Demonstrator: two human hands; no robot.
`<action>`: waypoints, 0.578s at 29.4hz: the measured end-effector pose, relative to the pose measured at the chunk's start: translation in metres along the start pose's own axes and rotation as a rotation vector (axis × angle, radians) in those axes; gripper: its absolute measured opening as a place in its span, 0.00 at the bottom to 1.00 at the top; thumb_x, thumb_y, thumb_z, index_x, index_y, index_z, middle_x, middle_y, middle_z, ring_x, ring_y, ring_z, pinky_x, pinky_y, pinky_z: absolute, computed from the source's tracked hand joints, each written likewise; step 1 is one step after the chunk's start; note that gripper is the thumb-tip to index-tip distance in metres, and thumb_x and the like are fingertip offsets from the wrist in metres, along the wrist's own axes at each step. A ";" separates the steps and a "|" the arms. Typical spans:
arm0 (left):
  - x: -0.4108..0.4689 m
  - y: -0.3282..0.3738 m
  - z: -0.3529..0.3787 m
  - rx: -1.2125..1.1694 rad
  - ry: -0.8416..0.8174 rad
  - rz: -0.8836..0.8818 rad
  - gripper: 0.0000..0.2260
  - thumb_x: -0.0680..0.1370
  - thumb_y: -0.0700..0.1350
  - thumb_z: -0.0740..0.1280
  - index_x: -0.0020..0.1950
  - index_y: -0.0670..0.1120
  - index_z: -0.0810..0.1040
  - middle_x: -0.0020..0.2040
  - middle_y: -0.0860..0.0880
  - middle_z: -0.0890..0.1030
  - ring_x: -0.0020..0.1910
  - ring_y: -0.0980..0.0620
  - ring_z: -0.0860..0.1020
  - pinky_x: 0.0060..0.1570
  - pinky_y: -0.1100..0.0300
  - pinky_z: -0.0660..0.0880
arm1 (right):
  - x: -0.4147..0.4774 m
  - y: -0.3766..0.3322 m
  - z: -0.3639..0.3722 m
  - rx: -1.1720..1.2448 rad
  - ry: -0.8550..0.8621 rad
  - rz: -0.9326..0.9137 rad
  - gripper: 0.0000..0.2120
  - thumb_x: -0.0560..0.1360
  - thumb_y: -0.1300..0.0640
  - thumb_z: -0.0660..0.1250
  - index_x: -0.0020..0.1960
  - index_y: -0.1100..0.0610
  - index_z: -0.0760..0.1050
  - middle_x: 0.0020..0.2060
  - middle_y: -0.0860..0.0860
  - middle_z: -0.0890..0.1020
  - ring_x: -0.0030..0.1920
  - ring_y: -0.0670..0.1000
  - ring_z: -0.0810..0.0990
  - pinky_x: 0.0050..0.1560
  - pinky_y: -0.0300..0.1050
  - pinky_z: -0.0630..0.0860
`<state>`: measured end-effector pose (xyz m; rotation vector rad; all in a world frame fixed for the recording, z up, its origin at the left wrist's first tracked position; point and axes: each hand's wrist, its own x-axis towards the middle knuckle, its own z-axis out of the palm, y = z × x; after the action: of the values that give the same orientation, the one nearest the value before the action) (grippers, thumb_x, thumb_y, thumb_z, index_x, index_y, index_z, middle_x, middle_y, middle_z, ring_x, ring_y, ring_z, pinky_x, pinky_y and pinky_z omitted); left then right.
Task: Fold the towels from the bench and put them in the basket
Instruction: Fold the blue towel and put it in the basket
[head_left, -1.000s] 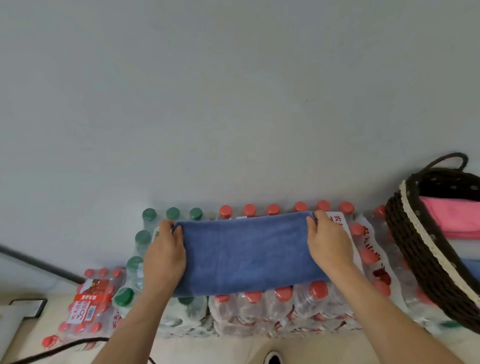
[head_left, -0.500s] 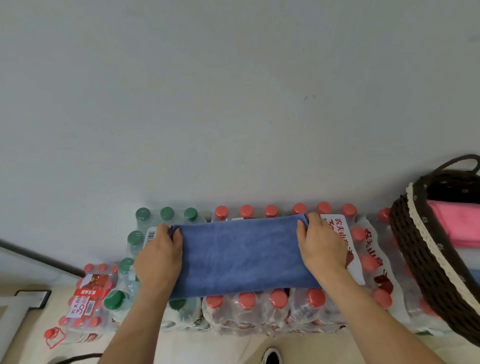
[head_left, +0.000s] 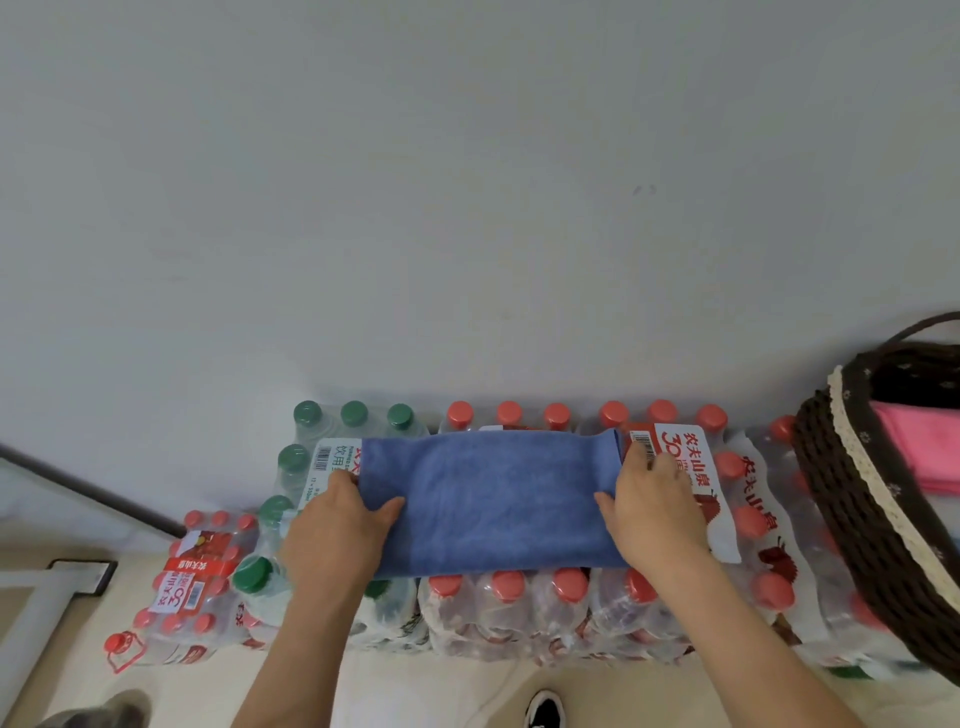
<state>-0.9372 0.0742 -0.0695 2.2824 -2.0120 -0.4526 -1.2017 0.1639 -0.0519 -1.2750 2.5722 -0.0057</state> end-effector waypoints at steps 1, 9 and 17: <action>0.001 0.002 -0.001 -0.038 -0.021 -0.007 0.19 0.71 0.61 0.66 0.51 0.47 0.71 0.44 0.47 0.81 0.42 0.44 0.79 0.38 0.56 0.73 | 0.000 -0.002 -0.003 0.024 -0.019 0.008 0.29 0.77 0.47 0.64 0.72 0.59 0.59 0.62 0.58 0.73 0.58 0.56 0.75 0.50 0.46 0.75; -0.011 0.012 -0.010 -0.416 -0.002 0.028 0.09 0.75 0.50 0.67 0.39 0.47 0.72 0.35 0.50 0.77 0.34 0.51 0.74 0.31 0.59 0.65 | 0.004 0.005 -0.012 0.383 0.032 -0.009 0.08 0.76 0.57 0.66 0.53 0.57 0.73 0.40 0.50 0.77 0.35 0.48 0.71 0.31 0.41 0.64; 0.007 -0.036 -0.029 -0.747 -0.022 0.039 0.15 0.78 0.46 0.67 0.57 0.57 0.63 0.47 0.47 0.81 0.45 0.45 0.80 0.46 0.46 0.78 | -0.009 -0.022 0.000 0.305 0.050 -0.059 0.23 0.77 0.54 0.64 0.69 0.60 0.66 0.62 0.59 0.75 0.61 0.59 0.75 0.55 0.51 0.73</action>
<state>-0.8942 0.0680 -0.0518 1.7662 -1.5136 -1.0176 -1.1793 0.1577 -0.0474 -1.2449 2.4524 -0.4289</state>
